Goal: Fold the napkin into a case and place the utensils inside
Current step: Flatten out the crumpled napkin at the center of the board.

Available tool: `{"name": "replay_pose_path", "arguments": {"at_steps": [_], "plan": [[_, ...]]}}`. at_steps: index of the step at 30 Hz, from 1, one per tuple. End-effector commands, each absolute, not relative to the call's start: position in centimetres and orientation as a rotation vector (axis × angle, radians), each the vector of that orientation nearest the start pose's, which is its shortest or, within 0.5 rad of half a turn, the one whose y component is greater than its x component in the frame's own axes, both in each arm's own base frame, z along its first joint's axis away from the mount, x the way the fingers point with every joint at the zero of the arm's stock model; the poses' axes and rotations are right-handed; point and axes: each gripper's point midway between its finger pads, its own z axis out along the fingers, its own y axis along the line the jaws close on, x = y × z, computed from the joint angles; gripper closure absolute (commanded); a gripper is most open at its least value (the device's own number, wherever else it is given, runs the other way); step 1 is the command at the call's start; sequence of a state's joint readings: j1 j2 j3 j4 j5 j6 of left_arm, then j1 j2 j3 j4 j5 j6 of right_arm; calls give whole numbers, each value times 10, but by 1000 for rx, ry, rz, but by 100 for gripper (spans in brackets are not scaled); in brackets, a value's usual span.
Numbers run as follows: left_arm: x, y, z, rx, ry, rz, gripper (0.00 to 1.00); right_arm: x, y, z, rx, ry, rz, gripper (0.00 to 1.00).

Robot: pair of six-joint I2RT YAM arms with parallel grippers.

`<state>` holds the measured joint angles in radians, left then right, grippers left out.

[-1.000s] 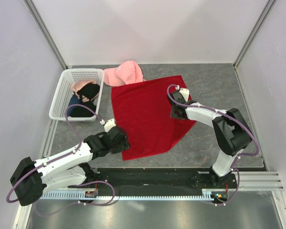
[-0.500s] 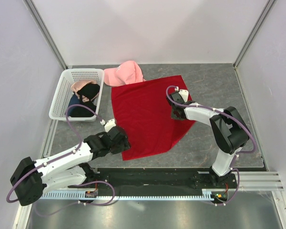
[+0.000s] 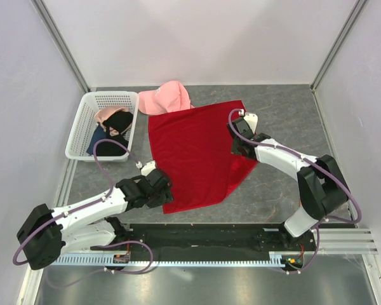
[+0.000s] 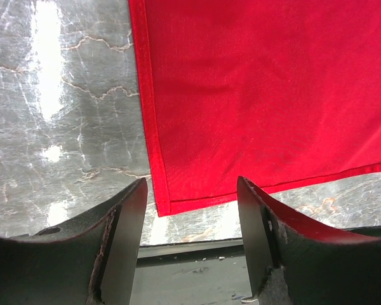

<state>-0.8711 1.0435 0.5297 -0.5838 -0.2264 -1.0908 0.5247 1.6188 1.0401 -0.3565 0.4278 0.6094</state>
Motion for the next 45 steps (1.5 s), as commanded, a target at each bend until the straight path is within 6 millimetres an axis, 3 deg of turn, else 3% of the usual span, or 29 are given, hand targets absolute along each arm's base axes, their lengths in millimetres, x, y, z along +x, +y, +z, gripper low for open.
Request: {"name": "replay_pose_path", "arguments": {"at_steps": [1, 6, 7, 13, 22, 30, 36, 45], "plan": [[149, -178, 46, -322, 2670, -370, 34, 347, 141, 92, 294, 2350, -6, 100], [142, -177, 36, -318, 2733, -320, 34, 324, 137, 100, 273, 2342, 69, 100], [142, -177, 35, -313, 2745, -304, 36, 322, 138, 111, 274, 2309, 111, 100], [140, -171, 23, -318, 2788, -205, 47, 306, 128, 116, 264, 2275, 135, 100], [135, -168, 23, -356, 2789, -219, 56, 305, 126, 109, 259, 2286, 124, 100], [128, -172, 24, -327, 2826, -209, 53, 308, 125, 100, 280, 2291, 125, 100], [121, -161, 19, -317, 2831, -38, 54, 309, 123, 101, 287, 2285, 133, 100], [113, -165, 1, -330, 2849, 55, 54, 309, 117, 100, 293, 2285, 140, 100]]}}
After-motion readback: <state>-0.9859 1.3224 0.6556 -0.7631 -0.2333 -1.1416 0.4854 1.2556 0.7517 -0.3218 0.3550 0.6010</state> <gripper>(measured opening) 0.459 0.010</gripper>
